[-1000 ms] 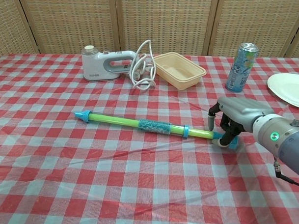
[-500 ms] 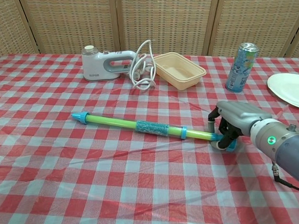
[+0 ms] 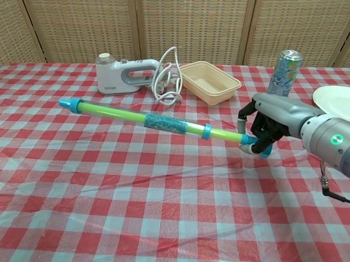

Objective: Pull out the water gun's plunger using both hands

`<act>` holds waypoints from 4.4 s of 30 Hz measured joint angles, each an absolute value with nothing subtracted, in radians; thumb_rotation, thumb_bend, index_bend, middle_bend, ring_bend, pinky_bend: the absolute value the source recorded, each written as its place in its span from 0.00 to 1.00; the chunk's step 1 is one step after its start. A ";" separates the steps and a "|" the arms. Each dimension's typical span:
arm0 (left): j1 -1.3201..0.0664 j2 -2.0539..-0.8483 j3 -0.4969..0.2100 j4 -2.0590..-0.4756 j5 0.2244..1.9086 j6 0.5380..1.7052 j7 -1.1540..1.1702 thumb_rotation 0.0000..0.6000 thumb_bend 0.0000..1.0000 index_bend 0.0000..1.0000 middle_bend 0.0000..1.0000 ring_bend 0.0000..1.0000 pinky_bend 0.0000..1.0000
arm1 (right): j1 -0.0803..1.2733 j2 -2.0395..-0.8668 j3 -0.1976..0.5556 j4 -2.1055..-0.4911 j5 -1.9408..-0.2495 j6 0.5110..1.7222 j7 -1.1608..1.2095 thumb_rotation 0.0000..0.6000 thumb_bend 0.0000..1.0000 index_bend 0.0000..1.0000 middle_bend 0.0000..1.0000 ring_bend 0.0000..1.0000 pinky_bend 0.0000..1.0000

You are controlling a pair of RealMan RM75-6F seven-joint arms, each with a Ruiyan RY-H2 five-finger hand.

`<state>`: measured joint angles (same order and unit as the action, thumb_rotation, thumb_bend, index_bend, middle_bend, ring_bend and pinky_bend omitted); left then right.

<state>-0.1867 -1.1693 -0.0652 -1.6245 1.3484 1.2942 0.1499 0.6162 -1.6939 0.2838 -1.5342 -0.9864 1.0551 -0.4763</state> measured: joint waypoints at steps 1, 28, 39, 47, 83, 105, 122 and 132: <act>-0.193 -1.166 -0.071 -1.629 1.344 1.289 0.155 1.00 0.09 0.00 0.00 0.00 0.00 | 0.618 -1.684 0.287 -1.549 -0.984 1.052 -0.476 1.00 0.52 0.78 1.00 1.00 0.58; -0.548 -1.054 -0.327 -1.767 0.992 1.008 0.345 1.00 0.13 0.30 0.76 0.69 0.56 | 0.791 -1.590 0.371 -1.603 -0.769 1.003 -0.609 1.00 0.52 0.79 1.00 1.00 0.58; -0.704 -0.997 -0.343 -1.738 0.825 0.680 0.293 1.00 0.13 0.37 0.78 0.71 0.58 | 0.833 -1.598 0.367 -1.584 -0.759 0.992 -0.584 1.00 0.52 0.79 1.00 1.00 0.58; -0.853 -0.996 -0.296 -1.676 0.697 0.553 0.289 1.00 0.13 0.40 0.78 0.71 0.58 | 0.836 -1.577 0.356 -1.596 -0.755 1.004 -0.561 1.00 0.52 0.79 1.00 1.00 0.58; -0.985 -1.084 -0.141 -1.711 0.626 0.730 0.357 1.00 0.22 0.52 0.78 0.71 0.58 | 0.831 -1.581 0.309 -1.596 -0.770 1.034 -0.456 1.00 0.52 0.79 1.00 1.00 0.58; -0.979 -1.104 -0.119 -1.708 0.633 0.779 0.334 1.00 0.34 0.61 0.79 0.71 0.58 | 0.813 -1.558 0.298 -1.611 -0.768 1.041 -0.414 1.00 0.52 0.79 1.00 1.00 0.58; -0.934 -1.083 -0.086 -1.735 0.661 0.790 0.307 1.00 0.34 0.62 0.79 0.71 0.58 | 0.786 -1.528 0.293 -1.577 -0.791 1.051 -0.367 1.00 0.52 0.79 1.00 1.00 0.58; -0.882 -1.077 -0.054 -1.725 0.704 0.802 0.280 1.00 0.34 0.62 0.79 0.71 0.58 | 0.763 -1.499 0.283 -1.543 -0.806 1.058 -0.354 1.00 0.51 0.79 1.00 1.00 0.58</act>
